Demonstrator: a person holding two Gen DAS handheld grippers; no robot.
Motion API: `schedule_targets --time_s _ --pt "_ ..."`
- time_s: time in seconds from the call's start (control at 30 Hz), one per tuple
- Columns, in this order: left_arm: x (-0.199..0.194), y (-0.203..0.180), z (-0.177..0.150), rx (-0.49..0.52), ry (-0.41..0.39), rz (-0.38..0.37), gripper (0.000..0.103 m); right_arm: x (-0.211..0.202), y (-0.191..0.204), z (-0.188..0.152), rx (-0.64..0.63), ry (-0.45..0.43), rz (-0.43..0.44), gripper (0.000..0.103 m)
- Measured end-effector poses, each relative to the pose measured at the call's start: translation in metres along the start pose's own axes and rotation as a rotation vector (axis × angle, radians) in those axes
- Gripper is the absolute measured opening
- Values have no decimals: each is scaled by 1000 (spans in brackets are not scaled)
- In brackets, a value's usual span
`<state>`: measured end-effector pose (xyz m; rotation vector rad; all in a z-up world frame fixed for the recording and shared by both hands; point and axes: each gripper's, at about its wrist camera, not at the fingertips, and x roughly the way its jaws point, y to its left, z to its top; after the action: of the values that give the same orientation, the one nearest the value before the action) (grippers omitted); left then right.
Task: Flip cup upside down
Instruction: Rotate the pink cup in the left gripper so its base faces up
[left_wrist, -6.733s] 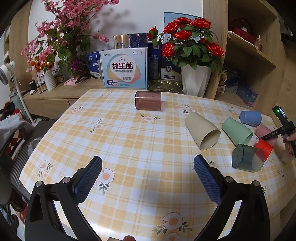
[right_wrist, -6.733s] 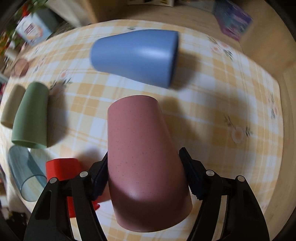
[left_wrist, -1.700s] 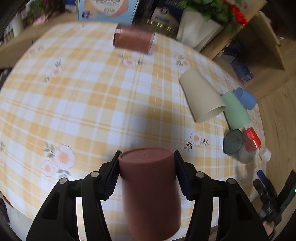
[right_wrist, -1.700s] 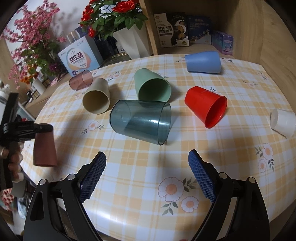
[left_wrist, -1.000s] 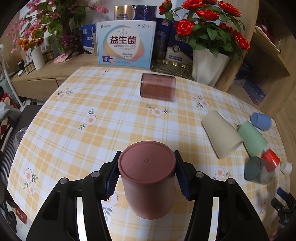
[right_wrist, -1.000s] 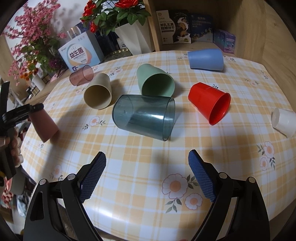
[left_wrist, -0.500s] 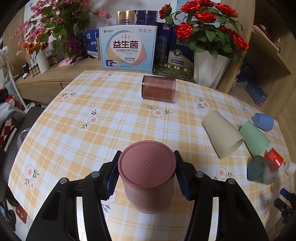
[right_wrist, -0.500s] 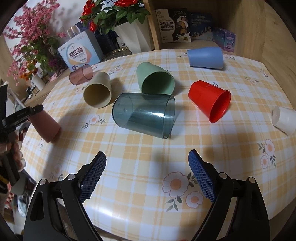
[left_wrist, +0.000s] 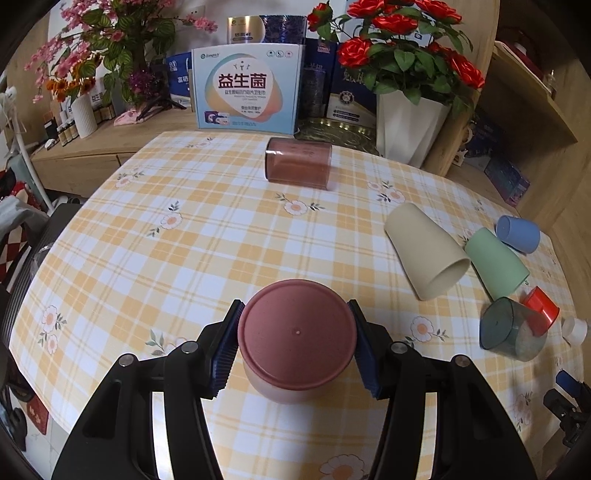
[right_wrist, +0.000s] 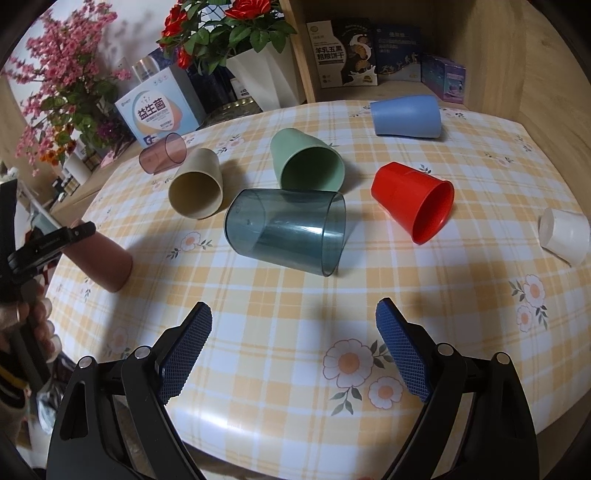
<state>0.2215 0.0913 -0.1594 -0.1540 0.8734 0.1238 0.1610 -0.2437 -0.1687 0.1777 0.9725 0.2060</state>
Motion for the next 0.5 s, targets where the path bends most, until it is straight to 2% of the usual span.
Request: schedule_targets --time_s 0.5 --pt "-5 -1 -6 -5 25 -24 56 -17 -2 -2 4 -16 -3 87"
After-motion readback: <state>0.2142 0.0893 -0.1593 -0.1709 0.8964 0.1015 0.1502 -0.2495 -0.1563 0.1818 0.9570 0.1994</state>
